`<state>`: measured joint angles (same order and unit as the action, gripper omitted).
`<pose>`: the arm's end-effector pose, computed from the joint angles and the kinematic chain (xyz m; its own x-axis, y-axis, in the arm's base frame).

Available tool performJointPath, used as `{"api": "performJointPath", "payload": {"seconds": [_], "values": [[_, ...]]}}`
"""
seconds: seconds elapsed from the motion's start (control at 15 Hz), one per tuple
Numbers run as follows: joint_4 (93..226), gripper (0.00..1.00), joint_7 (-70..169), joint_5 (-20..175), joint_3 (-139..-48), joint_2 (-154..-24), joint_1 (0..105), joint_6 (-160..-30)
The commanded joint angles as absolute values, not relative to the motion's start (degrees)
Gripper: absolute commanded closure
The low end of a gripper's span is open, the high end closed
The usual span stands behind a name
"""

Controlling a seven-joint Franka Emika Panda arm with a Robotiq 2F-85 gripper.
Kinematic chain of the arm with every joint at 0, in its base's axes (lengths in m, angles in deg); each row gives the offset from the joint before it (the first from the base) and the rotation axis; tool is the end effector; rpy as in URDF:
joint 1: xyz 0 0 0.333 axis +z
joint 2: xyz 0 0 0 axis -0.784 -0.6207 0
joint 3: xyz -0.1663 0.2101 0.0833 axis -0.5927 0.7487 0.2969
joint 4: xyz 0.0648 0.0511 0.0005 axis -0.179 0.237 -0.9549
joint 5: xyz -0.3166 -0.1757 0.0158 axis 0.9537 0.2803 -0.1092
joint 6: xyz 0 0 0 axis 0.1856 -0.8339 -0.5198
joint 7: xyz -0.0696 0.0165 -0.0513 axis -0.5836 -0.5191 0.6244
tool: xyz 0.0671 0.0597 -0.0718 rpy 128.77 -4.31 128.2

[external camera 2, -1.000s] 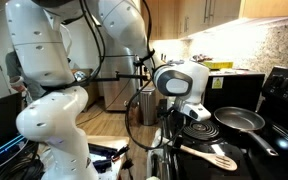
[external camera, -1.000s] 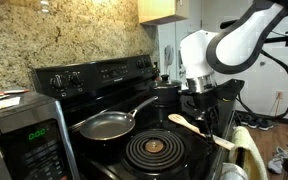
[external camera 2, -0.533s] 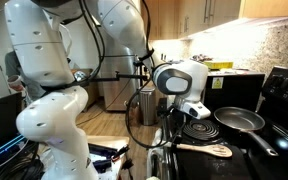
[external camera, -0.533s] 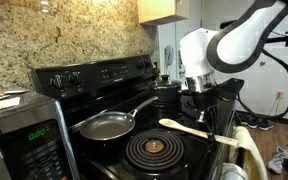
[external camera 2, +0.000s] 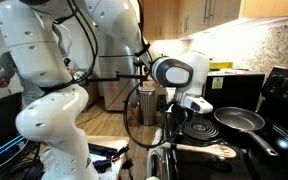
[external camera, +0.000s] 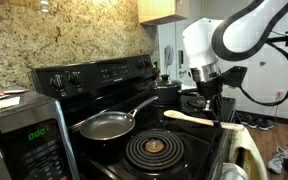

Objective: Move the pan to the top left plate of the stove then move the cooking stick on the right counter

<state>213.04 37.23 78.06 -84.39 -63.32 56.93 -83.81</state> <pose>0.3924 0.0689 0.2924 0.9762 -0.0801 -0.2016 -0.0568 -0.9913 0.1188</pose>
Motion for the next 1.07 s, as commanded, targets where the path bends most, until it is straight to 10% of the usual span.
{"api": "performJointPath", "payload": {"seconds": [0.0,0.8,0.87,1.0], "values": [[213.9,0.91,44.1,82.7,-84.4,-55.4,56.2,-75.7],[213.5,0.92,63.4,84.0,-82.7,-52.2,61.4,-72.5],[213.6,0.73,63.5,83.9,-82.4,-52.4,62.0,-72.8],[213.6,0.73,63.5,83.9,-82.5,-52.4,61.9,-72.8]]}}
